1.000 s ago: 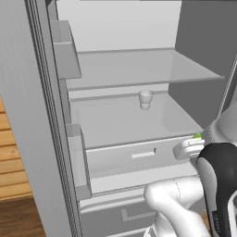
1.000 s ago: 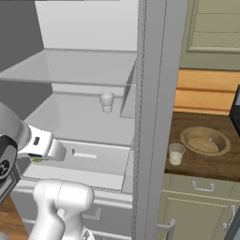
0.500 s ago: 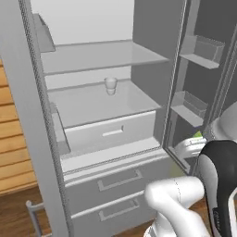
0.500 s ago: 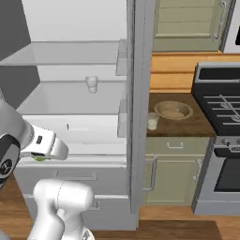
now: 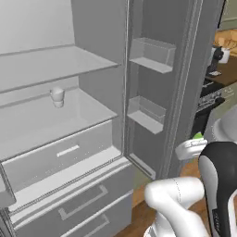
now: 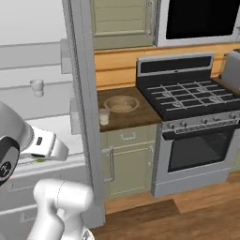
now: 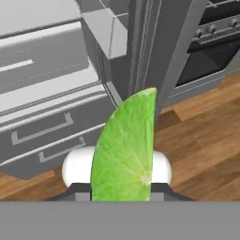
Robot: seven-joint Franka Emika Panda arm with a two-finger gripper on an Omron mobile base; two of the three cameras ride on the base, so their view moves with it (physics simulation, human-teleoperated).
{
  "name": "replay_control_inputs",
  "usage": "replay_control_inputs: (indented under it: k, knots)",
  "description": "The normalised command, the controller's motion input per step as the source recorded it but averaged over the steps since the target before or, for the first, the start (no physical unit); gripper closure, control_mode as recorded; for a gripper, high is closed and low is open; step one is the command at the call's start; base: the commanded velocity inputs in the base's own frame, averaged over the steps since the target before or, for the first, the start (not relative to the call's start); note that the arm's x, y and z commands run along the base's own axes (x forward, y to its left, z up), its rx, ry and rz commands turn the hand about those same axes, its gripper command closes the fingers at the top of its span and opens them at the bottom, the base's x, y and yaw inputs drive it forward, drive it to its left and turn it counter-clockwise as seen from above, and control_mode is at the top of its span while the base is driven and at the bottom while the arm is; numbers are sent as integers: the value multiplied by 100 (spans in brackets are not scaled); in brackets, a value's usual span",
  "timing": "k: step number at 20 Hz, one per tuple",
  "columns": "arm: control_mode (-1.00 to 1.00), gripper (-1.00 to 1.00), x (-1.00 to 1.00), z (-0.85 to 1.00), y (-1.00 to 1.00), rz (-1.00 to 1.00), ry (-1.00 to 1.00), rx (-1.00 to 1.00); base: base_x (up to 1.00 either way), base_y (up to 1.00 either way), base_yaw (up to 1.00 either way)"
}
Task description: Grab a lemon wedge from the fridge and one ice cube from the ice bowl, and put them in the glass of lemonade.
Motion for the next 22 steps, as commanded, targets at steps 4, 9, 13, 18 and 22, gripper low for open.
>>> replay_control_inputs:
  k: [4,9,13,18,22]
  knots:
    - [100,100,0,0,0,0,0,0,0,-88,-58]
    - [100,100,0,0,0,0,0,0,1,-100,-56]
    - [100,100,0,0,0,0,0,0,79,-50,-23]
    - [100,100,0,0,0,0,0,0,100,-27,18]
    - [100,100,0,0,0,0,0,0,87,-10,69]
